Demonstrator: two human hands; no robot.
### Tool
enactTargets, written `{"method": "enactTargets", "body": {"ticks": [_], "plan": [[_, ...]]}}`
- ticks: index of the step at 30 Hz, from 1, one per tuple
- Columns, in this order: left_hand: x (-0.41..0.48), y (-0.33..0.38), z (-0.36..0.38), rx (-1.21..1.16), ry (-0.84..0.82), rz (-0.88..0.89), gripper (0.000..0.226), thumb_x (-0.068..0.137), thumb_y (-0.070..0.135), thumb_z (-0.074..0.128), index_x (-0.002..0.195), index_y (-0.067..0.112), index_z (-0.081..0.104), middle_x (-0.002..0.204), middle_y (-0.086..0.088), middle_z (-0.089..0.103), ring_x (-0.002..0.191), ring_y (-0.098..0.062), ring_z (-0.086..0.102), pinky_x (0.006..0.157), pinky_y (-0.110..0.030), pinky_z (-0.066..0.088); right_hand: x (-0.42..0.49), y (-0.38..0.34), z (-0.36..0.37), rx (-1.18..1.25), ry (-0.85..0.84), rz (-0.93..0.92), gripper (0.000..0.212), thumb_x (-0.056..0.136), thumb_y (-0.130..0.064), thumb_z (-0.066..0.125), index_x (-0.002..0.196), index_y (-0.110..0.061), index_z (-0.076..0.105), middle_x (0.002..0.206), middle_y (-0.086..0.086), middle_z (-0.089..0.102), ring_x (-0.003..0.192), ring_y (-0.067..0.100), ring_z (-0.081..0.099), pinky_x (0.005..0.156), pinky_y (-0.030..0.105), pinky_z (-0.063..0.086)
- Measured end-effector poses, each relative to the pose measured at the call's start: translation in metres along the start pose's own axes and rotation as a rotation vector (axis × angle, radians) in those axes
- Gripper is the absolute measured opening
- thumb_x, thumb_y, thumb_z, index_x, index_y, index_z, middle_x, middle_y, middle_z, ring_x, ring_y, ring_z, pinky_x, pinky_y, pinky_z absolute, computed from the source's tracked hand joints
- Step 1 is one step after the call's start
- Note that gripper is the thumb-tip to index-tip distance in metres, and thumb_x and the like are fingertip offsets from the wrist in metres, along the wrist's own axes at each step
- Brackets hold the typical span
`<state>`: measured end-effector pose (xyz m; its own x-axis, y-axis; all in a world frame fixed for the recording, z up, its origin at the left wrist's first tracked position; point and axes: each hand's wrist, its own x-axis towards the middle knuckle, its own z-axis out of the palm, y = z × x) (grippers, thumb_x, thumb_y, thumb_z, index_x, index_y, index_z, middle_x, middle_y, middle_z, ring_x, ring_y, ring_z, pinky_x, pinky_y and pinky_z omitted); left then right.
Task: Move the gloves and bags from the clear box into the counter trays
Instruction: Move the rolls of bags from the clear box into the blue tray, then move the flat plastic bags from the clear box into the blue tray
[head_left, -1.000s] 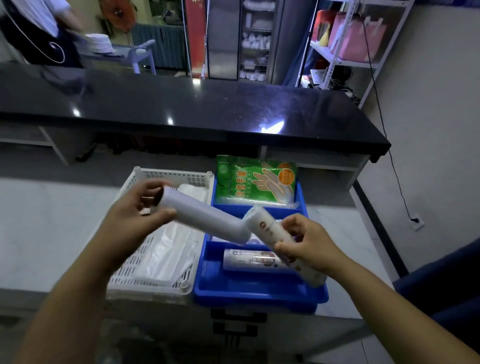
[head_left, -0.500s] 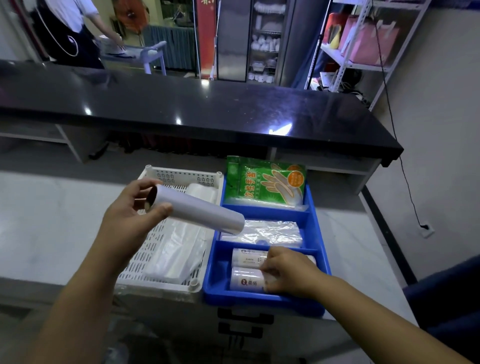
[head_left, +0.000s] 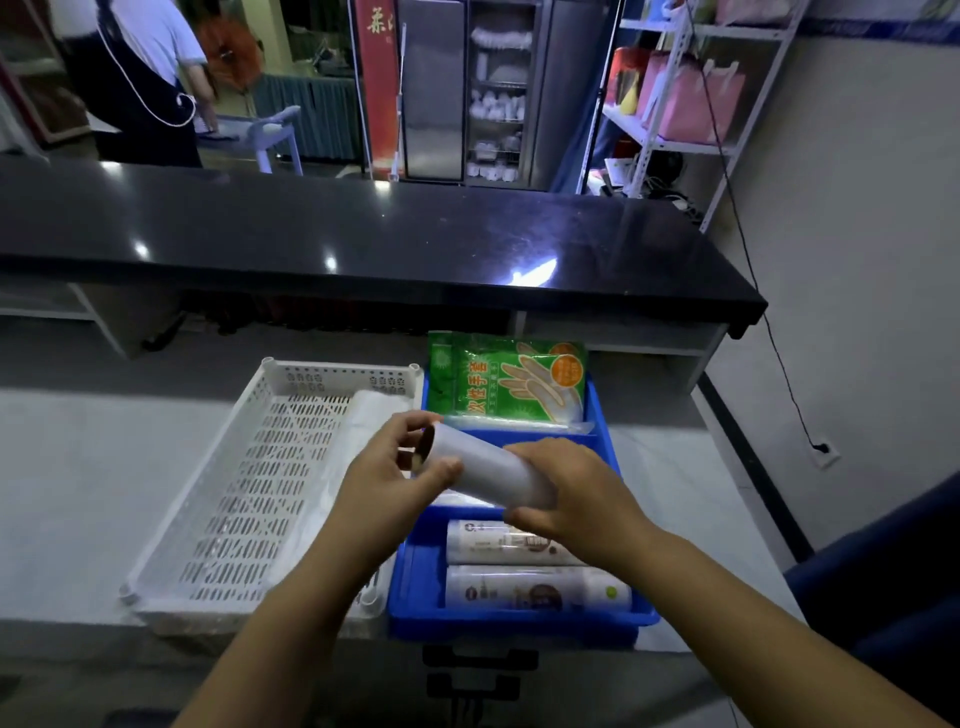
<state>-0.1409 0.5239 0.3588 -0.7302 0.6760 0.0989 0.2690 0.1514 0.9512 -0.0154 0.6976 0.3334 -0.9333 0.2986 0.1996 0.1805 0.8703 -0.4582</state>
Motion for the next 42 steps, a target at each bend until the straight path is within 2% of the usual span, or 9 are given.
{"method": "enactTargets", "body": {"ticks": [4,9,15,18,23,26,30,36,42], "plan": [[0.004,-0.014,-0.002,0.139,-0.093,-0.022,0.026,0.085,0.025,0.063,0.109,0.032,0.055,0.103,0.016,0.059,0.096,-0.002,0.058,0.071,-0.015,0.049,-0.018,0.020,0.004,-0.059,-0.099,0.046,0.057,0.069,-0.047,0.073,0.120,-0.033,0.052,0.113,-0.007,0.061,0.099,0.010,0.052,0.084,0.031,0.049],[0.004,-0.026,-0.012,0.194,0.074,-0.018,0.016,0.089,0.028,0.056,0.088,0.044,0.055,0.088,0.018,0.064,0.082,0.015,0.056,0.063,-0.013,0.041,-0.035,0.037,0.020,-0.241,-0.244,0.019,0.058,0.070,-0.051,0.065,0.123,-0.032,0.052,0.113,-0.005,0.060,0.104,0.016,0.050,0.086,0.029,0.039],[0.002,-0.031,-0.010,0.238,0.052,-0.027,0.016,0.087,0.026,0.059,0.083,0.041,0.061,0.081,0.018,0.068,0.080,0.008,0.062,0.062,-0.012,0.044,-0.032,0.039,0.034,-0.296,-0.285,-0.011,0.058,0.072,-0.053,0.063,0.124,-0.031,0.049,0.117,-0.004,0.058,0.106,0.017,0.048,0.087,0.030,0.037],[-0.001,-0.031,-0.011,0.289,0.063,-0.028,0.017,0.087,0.025,0.060,0.082,0.042,0.060,0.081,0.017,0.068,0.080,0.007,0.062,0.065,-0.016,0.048,-0.031,0.039,0.033,-0.292,-0.297,-0.024,0.057,0.073,-0.054,0.062,0.124,-0.033,0.048,0.117,-0.006,0.057,0.105,0.015,0.047,0.088,0.030,0.036],[-0.013,-0.027,-0.005,0.492,0.098,-0.046,0.008,0.086,0.030,0.059,0.090,0.038,0.060,0.079,0.023,0.062,0.078,0.003,0.059,0.067,-0.021,0.050,-0.031,0.039,0.028,-0.309,-0.323,-0.067,0.061,0.075,-0.059,0.057,0.128,-0.031,0.045,0.123,-0.005,0.056,0.109,0.017,0.047,0.092,0.032,0.036],[-0.025,-0.027,-0.004,0.681,0.141,-0.052,0.013,0.087,0.034,0.056,0.099,0.033,0.061,0.080,0.022,0.059,0.074,0.003,0.055,0.061,-0.017,0.042,-0.022,0.031,0.022,-0.343,-0.276,-0.146,0.053,0.083,-0.053,0.052,0.130,-0.027,0.048,0.125,-0.001,0.059,0.112,0.021,0.050,0.094,0.034,0.038],[-0.054,-0.031,-0.013,0.861,0.273,-0.089,0.021,0.086,0.034,0.058,0.106,0.030,0.062,0.096,0.014,0.066,0.086,-0.009,0.060,0.066,-0.026,0.046,-0.005,0.010,0.020,-0.244,-0.210,-0.297,0.036,0.089,-0.039,0.051,0.120,-0.023,0.059,0.115,0.001,0.065,0.105,0.022,0.055,0.088,0.036,0.043],[-0.122,-0.045,-0.048,1.036,0.377,-0.245,0.019,0.074,0.020,0.072,0.092,0.017,0.069,0.085,-0.003,0.071,0.081,-0.028,0.066,0.066,-0.036,0.052,0.019,-0.047,0.048,-0.142,-0.200,-0.579,0.023,0.072,-0.014,0.073,0.094,-0.012,0.073,0.083,0.008,0.073,0.073,0.030,0.066,0.064,0.038,0.055],[-0.208,-0.063,-0.103,1.073,0.529,-0.489,0.013,0.074,0.024,0.073,0.085,0.020,0.069,0.082,-0.002,0.071,0.076,-0.028,0.065,0.055,-0.030,0.042,0.027,-0.127,0.102,-0.127,-0.273,-0.806,0.015,0.075,-0.015,0.072,0.090,-0.013,0.073,0.081,0.006,0.072,0.073,0.029,0.066,0.061,0.035,0.054]]}}
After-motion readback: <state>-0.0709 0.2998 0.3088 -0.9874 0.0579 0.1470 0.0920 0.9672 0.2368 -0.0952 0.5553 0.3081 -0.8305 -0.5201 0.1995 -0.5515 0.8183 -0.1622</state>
